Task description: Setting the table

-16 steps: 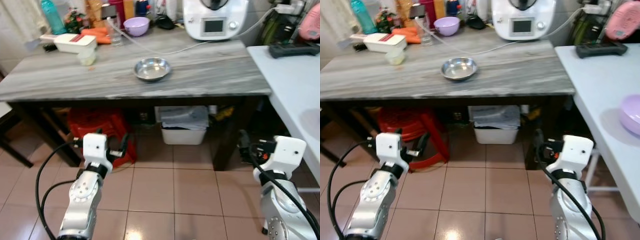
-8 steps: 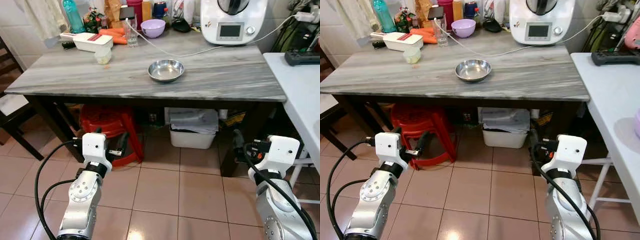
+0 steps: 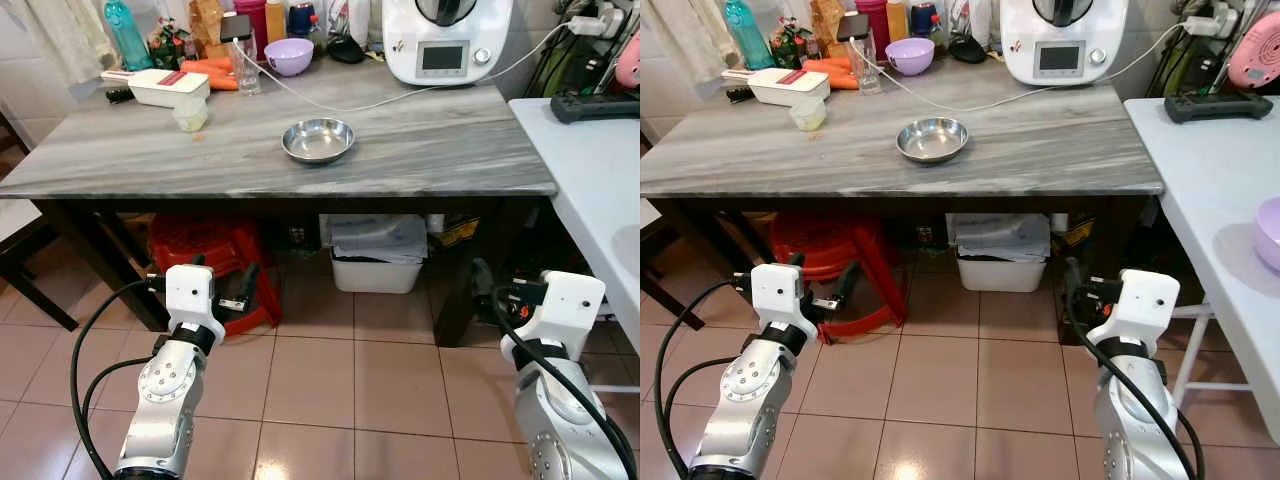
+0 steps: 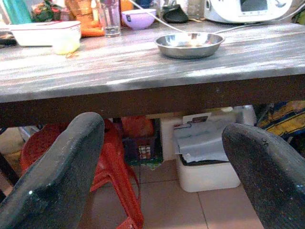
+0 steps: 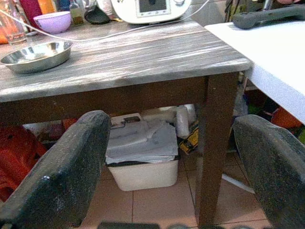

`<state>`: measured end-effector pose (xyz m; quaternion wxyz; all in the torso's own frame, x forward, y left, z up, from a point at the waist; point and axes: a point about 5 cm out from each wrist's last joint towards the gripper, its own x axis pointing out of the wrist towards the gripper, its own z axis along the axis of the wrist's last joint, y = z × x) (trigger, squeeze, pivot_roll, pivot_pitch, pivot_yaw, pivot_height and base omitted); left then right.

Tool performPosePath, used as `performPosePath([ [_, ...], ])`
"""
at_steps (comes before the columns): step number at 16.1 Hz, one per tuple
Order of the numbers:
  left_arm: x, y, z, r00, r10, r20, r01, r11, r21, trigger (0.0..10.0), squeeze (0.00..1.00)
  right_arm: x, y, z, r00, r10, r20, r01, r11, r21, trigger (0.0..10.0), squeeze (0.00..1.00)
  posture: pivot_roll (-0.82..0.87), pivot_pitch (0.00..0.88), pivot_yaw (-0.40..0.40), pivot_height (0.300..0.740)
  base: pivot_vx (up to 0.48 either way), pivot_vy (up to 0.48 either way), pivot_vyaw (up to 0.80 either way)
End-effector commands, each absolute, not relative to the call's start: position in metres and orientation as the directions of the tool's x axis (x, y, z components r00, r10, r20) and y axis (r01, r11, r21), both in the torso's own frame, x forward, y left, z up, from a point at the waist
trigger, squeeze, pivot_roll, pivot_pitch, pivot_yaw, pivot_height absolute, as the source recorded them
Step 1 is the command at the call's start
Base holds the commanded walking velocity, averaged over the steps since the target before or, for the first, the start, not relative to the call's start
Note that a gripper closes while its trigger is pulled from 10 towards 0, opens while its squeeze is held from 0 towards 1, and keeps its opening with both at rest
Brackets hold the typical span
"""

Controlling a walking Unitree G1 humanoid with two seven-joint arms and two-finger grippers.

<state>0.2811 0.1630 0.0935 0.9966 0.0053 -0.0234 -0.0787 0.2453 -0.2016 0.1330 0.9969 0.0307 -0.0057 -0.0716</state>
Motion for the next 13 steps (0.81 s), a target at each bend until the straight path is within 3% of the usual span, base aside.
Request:
performPosePath([
  [1,0.2806,0.1662,0.0923,0.987,-0.156,0.034,0.155,0.988,0.019,10.0,0.0,0.248,-0.1983,0.1338,0.991,-0.134,0.009,0.133,0.989,0.07,10.0,0.0,-0.14,0.049,0.085,0.74,0.0,-0.24,0.0],
  [8,0.2807,0.1648,0.0919,0.987,-0.159,0.032,0.158,0.987,0.018,10.0,0.0,0.2483,-0.1973,0.1341,0.991,-0.134,0.009,0.133,0.989,0.071,10.0,0.0,-0.14,0.051,0.085,0.74,0.0,-0.302,0.0],
  [13,0.2806,0.1636,0.0918,0.987,-0.158,0.032,0.158,0.987,0.015,10.0,0.0,0.2486,-0.1977,0.1342,0.991,-0.133,0.01,0.132,0.989,0.07,10.0,0.0,-0.14,0.054,0.081,0.74,0.0,-0.318,-0.38],
])
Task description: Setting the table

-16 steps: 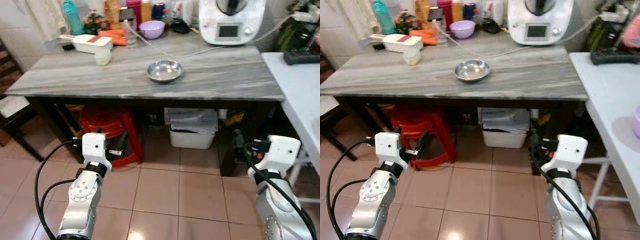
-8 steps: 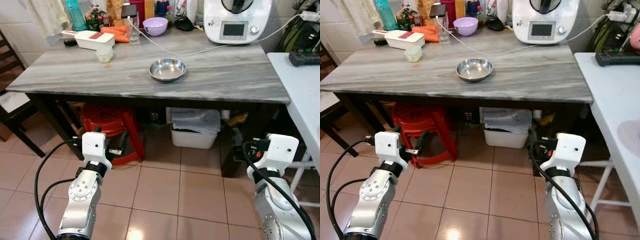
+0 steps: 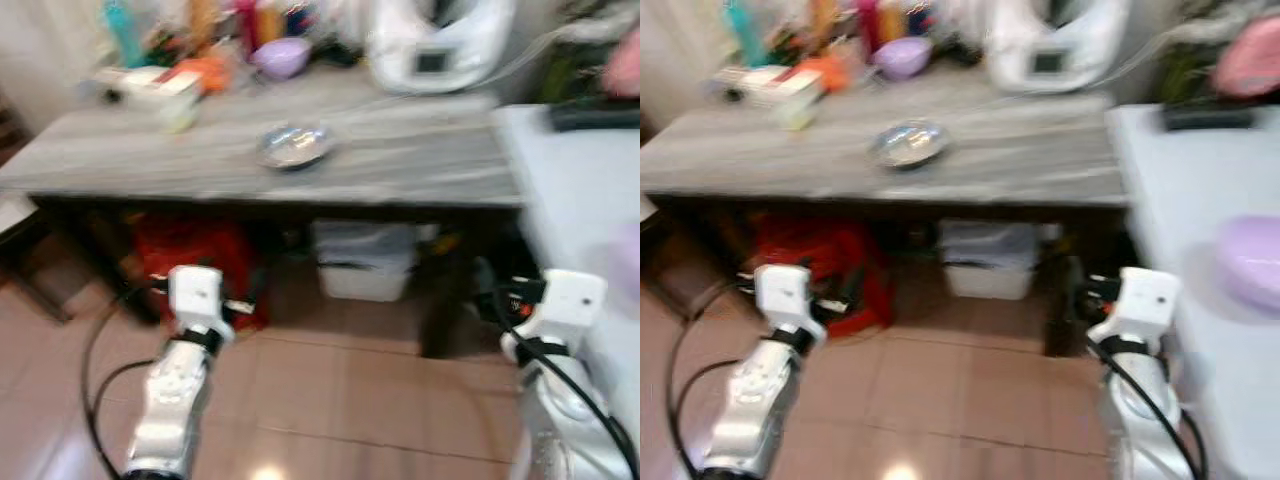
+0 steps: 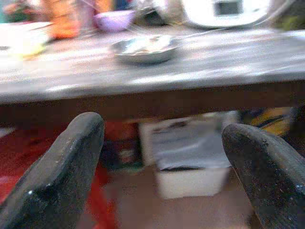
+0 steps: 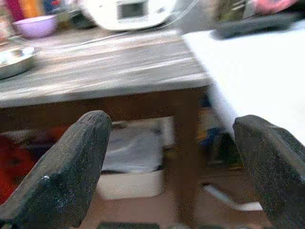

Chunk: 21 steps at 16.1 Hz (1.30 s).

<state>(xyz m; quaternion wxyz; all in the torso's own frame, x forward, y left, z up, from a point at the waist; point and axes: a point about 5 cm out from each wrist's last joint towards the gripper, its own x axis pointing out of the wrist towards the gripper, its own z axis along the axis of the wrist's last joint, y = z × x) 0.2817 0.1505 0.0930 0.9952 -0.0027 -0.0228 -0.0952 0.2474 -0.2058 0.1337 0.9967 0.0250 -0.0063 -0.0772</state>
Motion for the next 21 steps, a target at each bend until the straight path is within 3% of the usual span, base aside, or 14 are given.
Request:
performPosePath([
  [1,0.28,0.163,0.092,0.987,-0.158,0.031,0.158,0.987,0.014,10.0,0.0,0.249,-0.198,0.134,0.991,-0.133,0.01,0.132,0.989,0.071,10.0,0.0,-0.14,0.054,0.081,0.74,0.0,-0.319,0.0],
  [7,0.282,0.158,0.096,0.986,-0.162,0.045,0.162,0.987,0.002,10.0,0.0,0.249,-0.198,0.137,0.991,-0.133,0.019,0.131,0.989,0.067,10.0,0.0,-0.14,0.058,0.079,0.74,0.0,-0.32,0.0],
  [14,0.284,0.157,0.109,0.984,-0.161,0.08,0.162,0.987,-0.012,10.0,0.0,0.254,-0.192,0.166,0.982,-0.086,0.168,0.093,0.995,-0.034,10.0,0.0,-0.14,0.06,0.079,0.74,0.0,-0.319,0.0],
  [21,0.284,0.155,0.106,0.983,-0.174,0.053,0.174,0.985,-0.005,10.0,0.0,0.255,-0.193,0.163,0.984,-0.096,0.149,0.101,0.994,-0.027,10.0,0.0,-0.14,0.06,0.08,0.74,0.0,-0.179,0.0],
])
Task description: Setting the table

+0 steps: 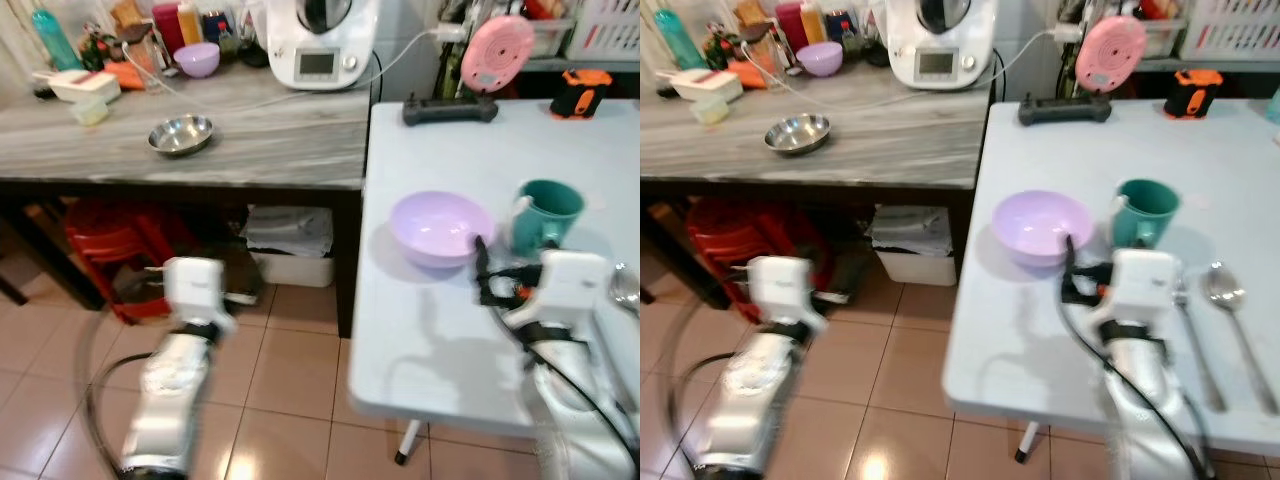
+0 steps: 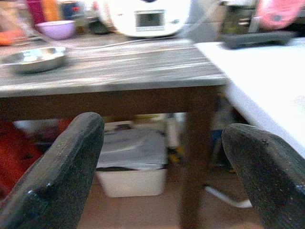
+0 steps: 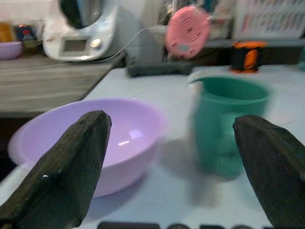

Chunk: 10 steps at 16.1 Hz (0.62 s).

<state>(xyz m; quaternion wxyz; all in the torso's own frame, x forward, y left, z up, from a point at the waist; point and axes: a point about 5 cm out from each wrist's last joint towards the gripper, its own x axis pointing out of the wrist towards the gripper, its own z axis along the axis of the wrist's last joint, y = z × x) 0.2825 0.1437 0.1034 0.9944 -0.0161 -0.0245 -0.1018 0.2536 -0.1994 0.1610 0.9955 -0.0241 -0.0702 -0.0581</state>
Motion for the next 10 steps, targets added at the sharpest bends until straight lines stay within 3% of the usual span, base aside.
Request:
performPosePath([
  [1,0.284,0.154,0.104,0.984,-0.176,0.038,0.176,0.984,0.002,10.0,0.0,0.255,-0.193,0.163,0.985,-0.097,0.146,0.102,0.994,-0.026,10.0,0.0,-0.14,0.06,0.08,0.74,0.0,0.0,0.0],
  [4,0.279,0.151,0.095,0.965,-0.261,-0.013,0.261,0.965,-0.023,10.0,0.0,0.257,-0.194,0.162,0.986,-0.098,0.132,0.103,0.994,-0.031,10.0,0.0,-0.14,0.06,0.08,0.74,0.0,0.0,0.0],
  [5,0.266,0.14,0.087,0.89,-0.456,-0.032,0.454,0.89,-0.045,10.0,0.0,0.263,-0.196,0.165,0.99,-0.071,0.124,0.079,0.995,-0.058,10.0,0.0,-0.14,0.063,0.078,0.74,0.0,0.0,0.0],
  [6,0.262,0.138,0.087,0.863,-0.505,-0.023,0.504,0.863,-0.029,10.0,0.0,0.266,-0.196,0.168,0.991,-0.045,0.125,0.054,0.996,-0.068,10.0,0.0,-0.14,0.063,0.078,0.74,0.0,0.0,0.0],
  [10,0.26,0.138,0.086,0.837,-0.546,-0.022,0.546,0.838,-0.019,10.0,0.0,0.288,-0.199,0.172,0.994,0.08,0.072,-0.064,0.978,-0.201,10.0,0.0,-0.14,0.07,0.08,0.74,0.0,0.0,0.0],
])
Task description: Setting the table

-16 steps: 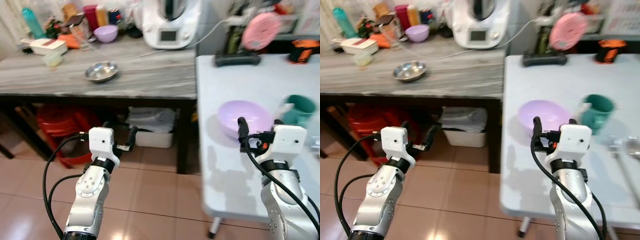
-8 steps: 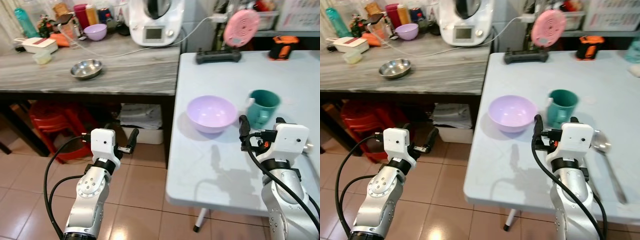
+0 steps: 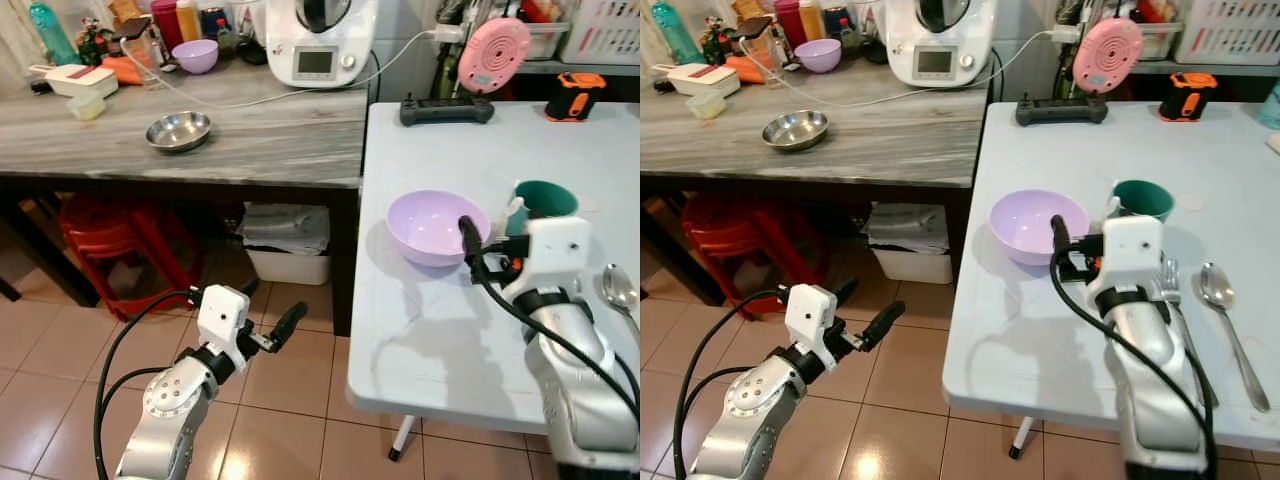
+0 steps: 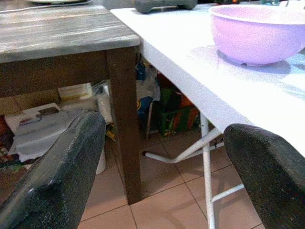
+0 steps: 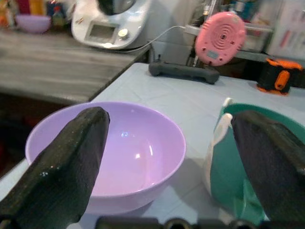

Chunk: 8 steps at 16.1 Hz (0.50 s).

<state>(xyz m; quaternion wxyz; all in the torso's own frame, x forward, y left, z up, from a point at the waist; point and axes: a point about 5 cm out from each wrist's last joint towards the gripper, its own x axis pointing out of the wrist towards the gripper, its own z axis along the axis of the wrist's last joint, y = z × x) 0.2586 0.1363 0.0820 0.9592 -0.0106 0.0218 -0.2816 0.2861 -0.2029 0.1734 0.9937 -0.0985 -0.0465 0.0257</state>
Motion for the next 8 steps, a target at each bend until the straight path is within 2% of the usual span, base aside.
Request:
performPosePath([
  [1,0.26,0.138,0.086,0.834,-0.551,-0.024,0.551,0.835,-0.017,10.0,0.0,0.291,-0.199,0.172,0.993,0.101,0.055,-0.086,0.972,-0.22,10.0,0.0,-0.14,0.07,0.08,0.74,0.0,0.0,0.0],
  [4,0.259,0.141,0.089,0.814,-0.581,-0.003,0.581,0.814,-0.014,10.0,0.0,0.308,-0.195,0.17,0.971,0.233,-0.054,-0.239,0.923,-0.301,10.0,0.0,-0.13,0.081,0.073,0.74,0.0,0.0,0.0],
  [8,0.261,0.141,0.094,0.817,-0.576,0.033,0.577,0.817,-0.002,10.0,0.0,0.322,-0.193,0.167,0.939,0.314,-0.143,-0.345,0.87,-0.352,10.0,0.0,-0.13,0.084,0.072,0.74,0.0,0.0,0.0],
])
